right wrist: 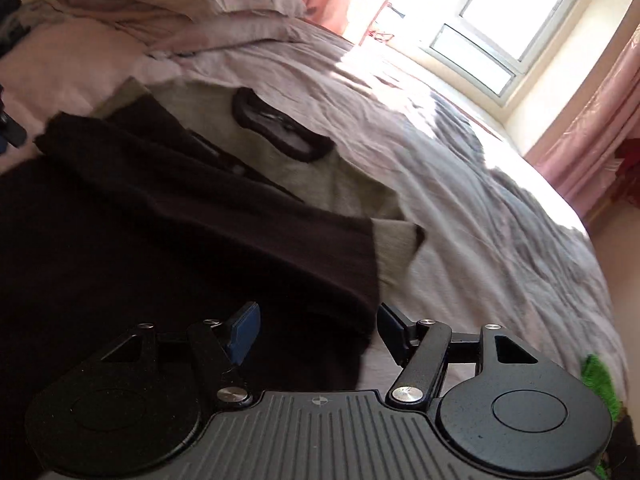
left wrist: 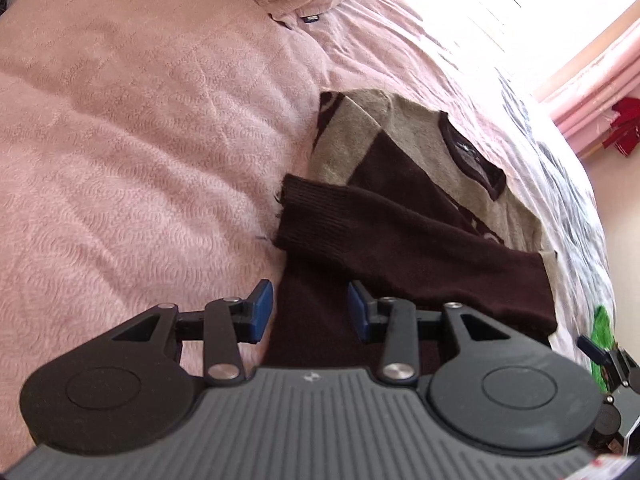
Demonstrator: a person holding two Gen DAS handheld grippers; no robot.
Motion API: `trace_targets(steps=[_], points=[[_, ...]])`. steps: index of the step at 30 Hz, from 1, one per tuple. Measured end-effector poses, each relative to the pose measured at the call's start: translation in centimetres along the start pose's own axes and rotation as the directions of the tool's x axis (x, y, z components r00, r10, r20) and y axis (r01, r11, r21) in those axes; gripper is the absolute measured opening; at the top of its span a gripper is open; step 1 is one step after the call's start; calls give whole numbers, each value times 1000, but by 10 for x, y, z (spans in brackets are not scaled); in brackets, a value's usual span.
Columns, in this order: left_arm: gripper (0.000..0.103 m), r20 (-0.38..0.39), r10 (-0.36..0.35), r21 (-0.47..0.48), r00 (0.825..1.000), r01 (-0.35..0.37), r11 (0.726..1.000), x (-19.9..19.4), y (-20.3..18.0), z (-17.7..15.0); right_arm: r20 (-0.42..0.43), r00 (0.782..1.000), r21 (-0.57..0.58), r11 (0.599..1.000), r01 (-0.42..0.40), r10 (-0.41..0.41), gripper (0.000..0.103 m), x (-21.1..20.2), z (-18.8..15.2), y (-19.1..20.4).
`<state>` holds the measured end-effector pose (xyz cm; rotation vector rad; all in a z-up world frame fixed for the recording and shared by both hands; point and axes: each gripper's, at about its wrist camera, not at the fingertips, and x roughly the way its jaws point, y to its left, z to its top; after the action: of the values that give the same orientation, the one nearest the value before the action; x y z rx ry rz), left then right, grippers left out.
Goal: Fold large clothes
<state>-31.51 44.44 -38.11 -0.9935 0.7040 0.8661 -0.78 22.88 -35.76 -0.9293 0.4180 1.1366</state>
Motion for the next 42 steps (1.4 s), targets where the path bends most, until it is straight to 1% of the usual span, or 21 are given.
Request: trace_targets(steps=[4,9,10,11,12,13,14,17,19,20,21,24,26,27,29,32,34,37,38,40,42], points=[[36,5,10,-56,1000,-10,998,21,9,17,14,1000,21,999,27,-27,61,15,-8,-25],[37,-5,7,-85,1000,-7,996,38,14,32,61,998,-101,994,39,-33,59,24,-11,-21],[36,-5,5,-86,1000,-5,996,40,13,33,69,997,-130,991,36,-27,52,27,-12,-19],[32,-2,3,-80,1000,-4,997,42,11,35,85,996,-163,986,30,-16,36,30,-13,-17],[22,3,2,-66,1000,-2,998,42,8,37,99,995,-186,982,22,-3,26,31,-13,-16],[4,21,13,-42,1000,-12,999,40,4,38,115,993,-202,979,13,11,7,32,-14,-16],[3,48,21,-6,999,-21,1000,37,-2,41,131,991,-203,979,27,0,6,31,-14,-16],[3,139,-3,136,990,-16,991,23,-28,48,130,990,-154,985,83,-63,5,31,-18,-19],[3,183,-21,222,983,-20,975,20,-44,51,21,1000,-83,996,15,-13,5,40,-22,-22],[4,187,-9,255,982,-40,966,23,-50,51,-43,999,-82,996,-21,18,5,46,-24,-20],[4,179,8,276,984,-58,959,27,-52,51,-63,998,-107,994,-17,11,5,47,-25,-15],[10,90,57,256,994,-79,963,44,-43,49,-55,998,-155,988,0,-8,10,44,-22,-14],[22,66,55,239,996,-69,969,43,-33,44,-73,997,-113,994,-3,-5,18,43,-17,-25],[24,56,69,237,996,-80,968,42,-29,41,-80,997,-83,996,-18,11,19,42,-15,-31],[24,73,80,230,994,-95,969,38,-26,40,-78,995,-14,998,-61,59,19,34,-8,-44],[24,121,50,256,991,-80,963,26,-32,40,-15,992,97,988,-122,124,19,20,5,-57],[24,148,28,308,989,-73,949,24,-43,39,29,981,177,965,-192,190,19,20,16,-62],[24,129,28,394,991,-77,916,38,-59,34,65,969,227,942,-249,240,19,35,31,-57],[24,124,38,417,991,-87,905,46,-62,32,55,966,234,937,-259,253,19,44,33,-55],[26,126,81,455,989,-130,881,65,-62,27,-40,972,222,950,-219,233,19,73,24,-48],[30,129,120,469,984,-167,867,78,-56,27,-28,969,240,942,-233,247,19,76,10,-53]])
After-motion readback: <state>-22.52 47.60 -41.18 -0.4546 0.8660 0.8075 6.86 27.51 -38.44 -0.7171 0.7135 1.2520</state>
